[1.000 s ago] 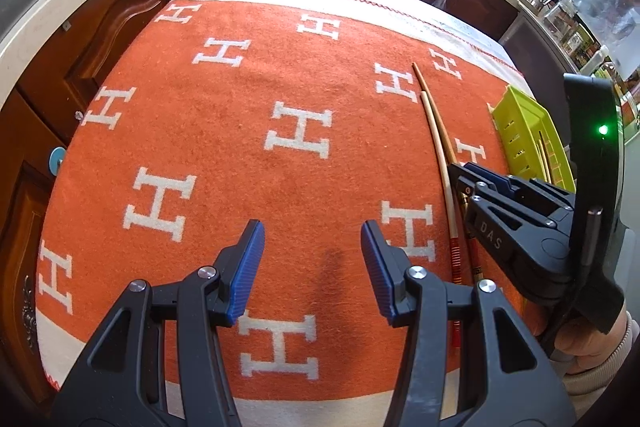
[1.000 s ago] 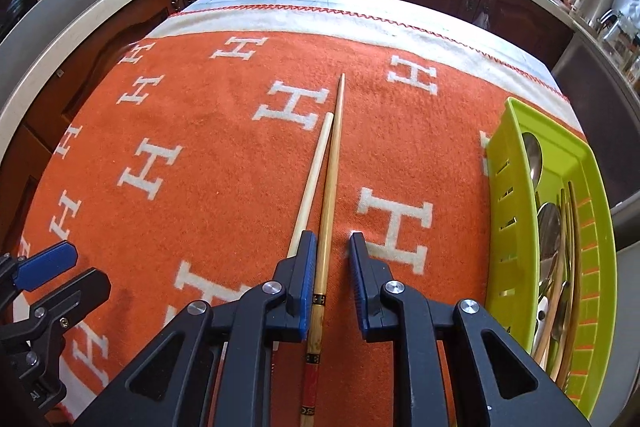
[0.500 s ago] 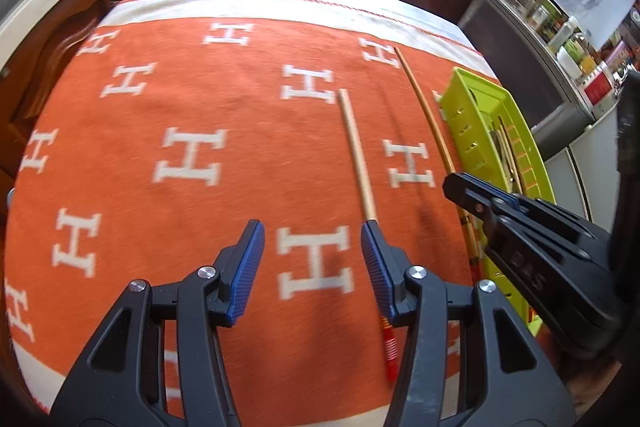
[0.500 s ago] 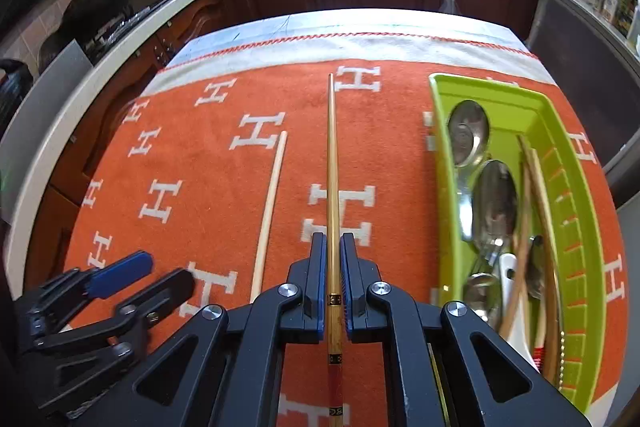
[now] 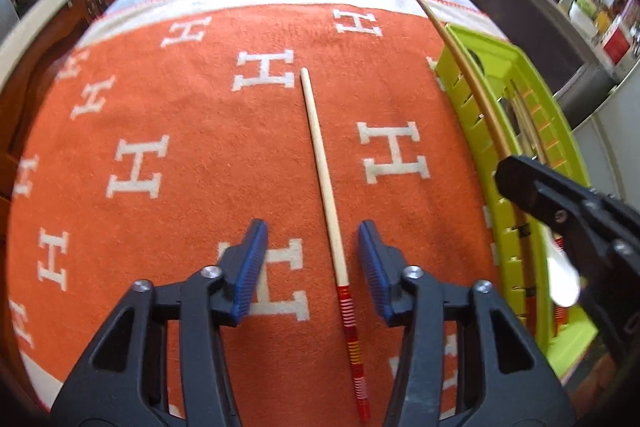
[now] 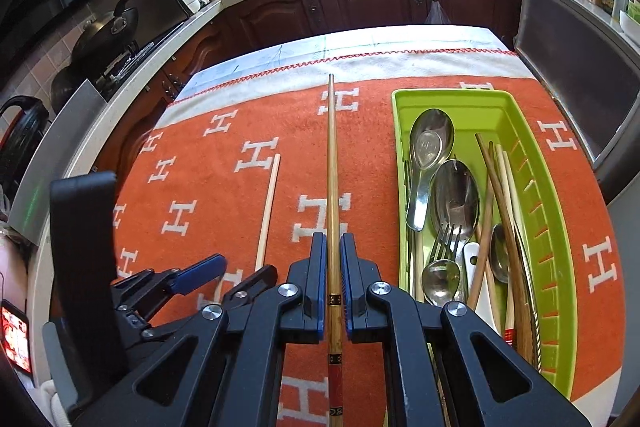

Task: Organize utensils
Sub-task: 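Grasp the red-banded chopstick with the left tool while the right holds its chopstick, then carry both chopsticks over the green tray with both tools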

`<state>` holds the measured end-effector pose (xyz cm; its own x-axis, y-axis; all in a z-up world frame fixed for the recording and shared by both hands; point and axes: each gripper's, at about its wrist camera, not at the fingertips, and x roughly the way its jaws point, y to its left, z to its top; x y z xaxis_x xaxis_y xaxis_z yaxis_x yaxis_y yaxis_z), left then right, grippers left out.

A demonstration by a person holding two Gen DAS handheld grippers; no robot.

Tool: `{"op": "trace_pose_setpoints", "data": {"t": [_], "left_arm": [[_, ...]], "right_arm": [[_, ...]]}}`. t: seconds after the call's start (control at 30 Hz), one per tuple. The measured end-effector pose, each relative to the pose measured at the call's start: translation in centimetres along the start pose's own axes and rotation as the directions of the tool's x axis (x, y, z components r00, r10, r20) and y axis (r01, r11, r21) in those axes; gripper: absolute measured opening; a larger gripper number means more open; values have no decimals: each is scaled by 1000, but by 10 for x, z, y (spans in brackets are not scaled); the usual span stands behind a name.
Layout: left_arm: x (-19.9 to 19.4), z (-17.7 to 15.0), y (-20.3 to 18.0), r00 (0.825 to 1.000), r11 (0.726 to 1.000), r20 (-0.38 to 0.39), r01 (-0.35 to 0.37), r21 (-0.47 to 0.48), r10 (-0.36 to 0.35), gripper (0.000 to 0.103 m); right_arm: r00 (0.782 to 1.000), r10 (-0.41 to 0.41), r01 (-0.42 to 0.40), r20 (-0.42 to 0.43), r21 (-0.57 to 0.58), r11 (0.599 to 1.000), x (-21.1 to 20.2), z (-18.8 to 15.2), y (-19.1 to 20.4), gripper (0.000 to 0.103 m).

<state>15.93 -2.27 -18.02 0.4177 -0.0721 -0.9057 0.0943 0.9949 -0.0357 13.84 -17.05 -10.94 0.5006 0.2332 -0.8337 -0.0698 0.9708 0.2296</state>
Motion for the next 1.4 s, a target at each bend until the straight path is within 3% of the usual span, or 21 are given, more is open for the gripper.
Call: {"op": "trace_pose_setpoints", "data": {"t": [0.07, 0.13, 0.2, 0.5, 0.73, 1.07, 1.4], "left_arm": [[0, -1, -4, 1000, 999, 8, -28, 31, 28, 27], [0, 0, -4, 1000, 999, 5, -26, 32, 25, 8], [0, 0, -2, 1000, 999, 1, -26, 25, 25, 4], [-21, -7, 15, 998, 998, -49, 47, -32, -48, 3], [-78, -3, 10, 994, 994, -1, 110, -9, -110, 3], [-133, 17, -57, 978, 976, 46, 201, 86, -206, 3], [-97, 39, -123, 967, 966, -54, 252, 59, -249, 3]], "right_arm": [[1000, 6, -6, 0, 6, 1000, 0, -1, 0, 6], [1000, 12, -12, -1, 10, 1000, 0, -2, -1, 6], [1000, 16, -16, -3, 13, 1000, 2, -2, -2, 6], [999, 42, -42, 5, 11, 999, -11, -12, -1, 6], [997, 70, -70, 37, 3, 998, -42, -25, -1, 6], [995, 40, -48, 87, 94, 994, -97, -43, -55, 6], [997, -29, 16, 67, 184, 983, -100, -46, -121, 6]]}}
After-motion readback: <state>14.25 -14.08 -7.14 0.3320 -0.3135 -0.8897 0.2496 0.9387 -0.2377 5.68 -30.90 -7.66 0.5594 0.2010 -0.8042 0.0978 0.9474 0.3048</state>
